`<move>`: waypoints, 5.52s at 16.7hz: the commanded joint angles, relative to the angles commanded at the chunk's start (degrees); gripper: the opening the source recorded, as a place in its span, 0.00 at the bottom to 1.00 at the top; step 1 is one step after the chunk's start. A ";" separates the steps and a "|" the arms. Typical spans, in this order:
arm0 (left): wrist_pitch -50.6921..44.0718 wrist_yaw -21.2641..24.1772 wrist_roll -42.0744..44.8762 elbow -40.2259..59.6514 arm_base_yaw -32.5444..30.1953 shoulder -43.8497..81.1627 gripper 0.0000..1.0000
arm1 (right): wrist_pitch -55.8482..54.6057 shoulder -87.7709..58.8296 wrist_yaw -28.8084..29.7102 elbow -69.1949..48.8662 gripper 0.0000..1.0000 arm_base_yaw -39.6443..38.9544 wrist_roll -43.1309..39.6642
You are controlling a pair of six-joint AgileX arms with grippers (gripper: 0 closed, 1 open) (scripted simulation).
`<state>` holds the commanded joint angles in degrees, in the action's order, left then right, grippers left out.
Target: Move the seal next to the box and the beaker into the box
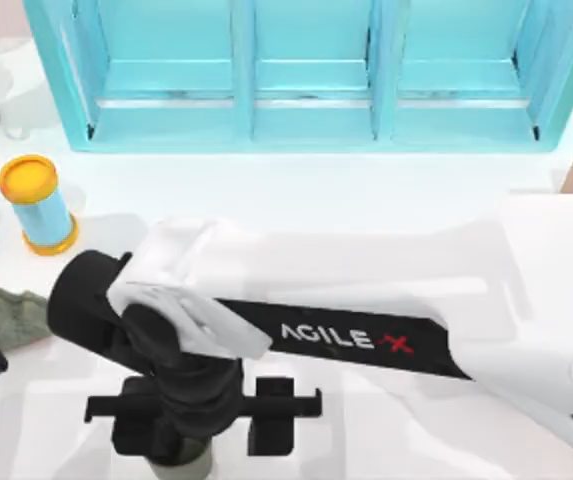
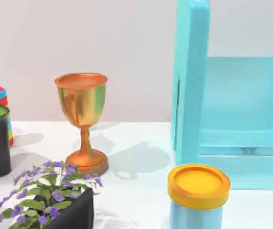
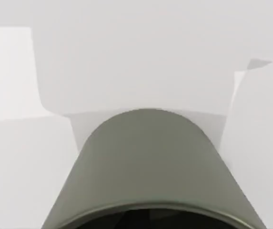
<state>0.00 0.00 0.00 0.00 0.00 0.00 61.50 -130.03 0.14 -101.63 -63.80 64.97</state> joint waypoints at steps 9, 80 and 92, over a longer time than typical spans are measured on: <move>0.00 0.00 0.00 0.00 0.00 0.00 1.00 | 0.00 0.00 0.00 0.00 0.00 0.00 0.00; 0.00 0.00 0.00 0.00 0.00 0.00 1.00 | -12.76 46.09 -0.10 49.58 0.00 92.93 -93.84; 0.00 0.00 0.00 0.00 0.00 0.00 1.00 | -11.54 45.41 2.36 53.25 0.38 91.46 -92.25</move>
<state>0.00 0.00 0.00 0.00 0.00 0.00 49.97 -84.62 2.50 -48.38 27.66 -27.28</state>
